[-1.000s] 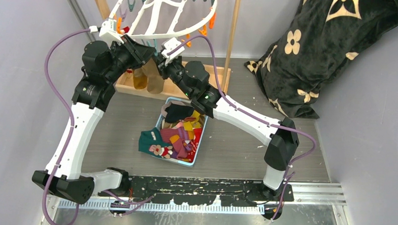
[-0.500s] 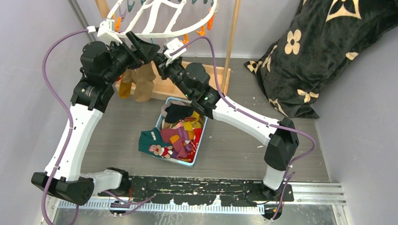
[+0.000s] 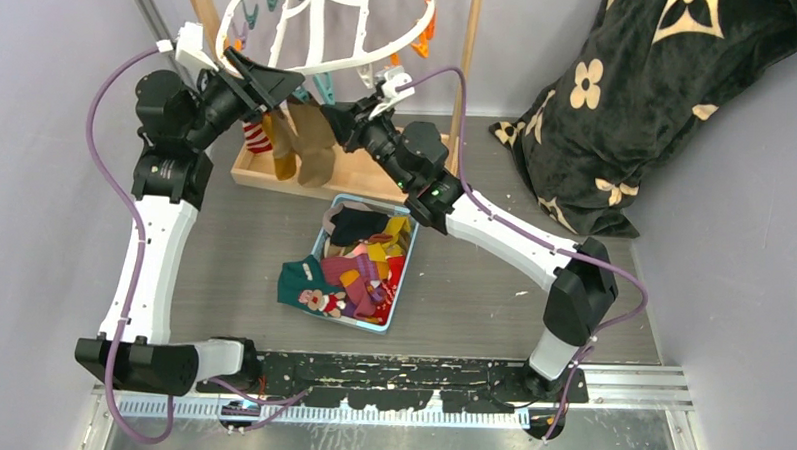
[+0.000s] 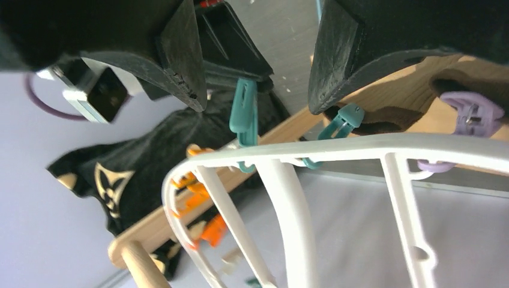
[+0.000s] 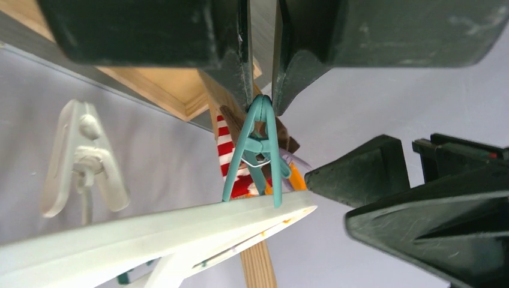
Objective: Clip the socks to the hanger
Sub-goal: Adjust the sock on the hanger.
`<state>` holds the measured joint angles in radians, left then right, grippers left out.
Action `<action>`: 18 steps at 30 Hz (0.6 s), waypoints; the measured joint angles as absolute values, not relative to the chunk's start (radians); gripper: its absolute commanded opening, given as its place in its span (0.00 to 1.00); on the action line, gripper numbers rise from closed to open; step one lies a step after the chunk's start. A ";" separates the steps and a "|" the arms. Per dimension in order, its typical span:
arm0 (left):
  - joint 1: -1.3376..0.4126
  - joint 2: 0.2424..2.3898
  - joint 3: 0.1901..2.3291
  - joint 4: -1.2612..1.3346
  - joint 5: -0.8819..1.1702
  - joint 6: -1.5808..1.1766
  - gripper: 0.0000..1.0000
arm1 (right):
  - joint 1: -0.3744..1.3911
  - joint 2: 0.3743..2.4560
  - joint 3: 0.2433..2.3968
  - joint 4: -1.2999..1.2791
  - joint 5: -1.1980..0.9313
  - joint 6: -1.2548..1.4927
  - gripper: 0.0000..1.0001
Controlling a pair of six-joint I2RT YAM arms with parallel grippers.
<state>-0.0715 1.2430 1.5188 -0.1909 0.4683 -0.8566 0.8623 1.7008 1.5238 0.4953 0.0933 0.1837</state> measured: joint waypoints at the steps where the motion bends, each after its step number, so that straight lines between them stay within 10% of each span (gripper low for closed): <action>1: -0.070 1.247 1.517 -0.180 0.495 -0.869 0.63 | 0.851 1.695 1.514 0.505 0.082 0.217 0.04; 18: -0.089 1.251 1.481 -0.069 0.717 -0.991 0.53 | 0.757 1.692 1.515 0.591 -0.135 0.567 0.03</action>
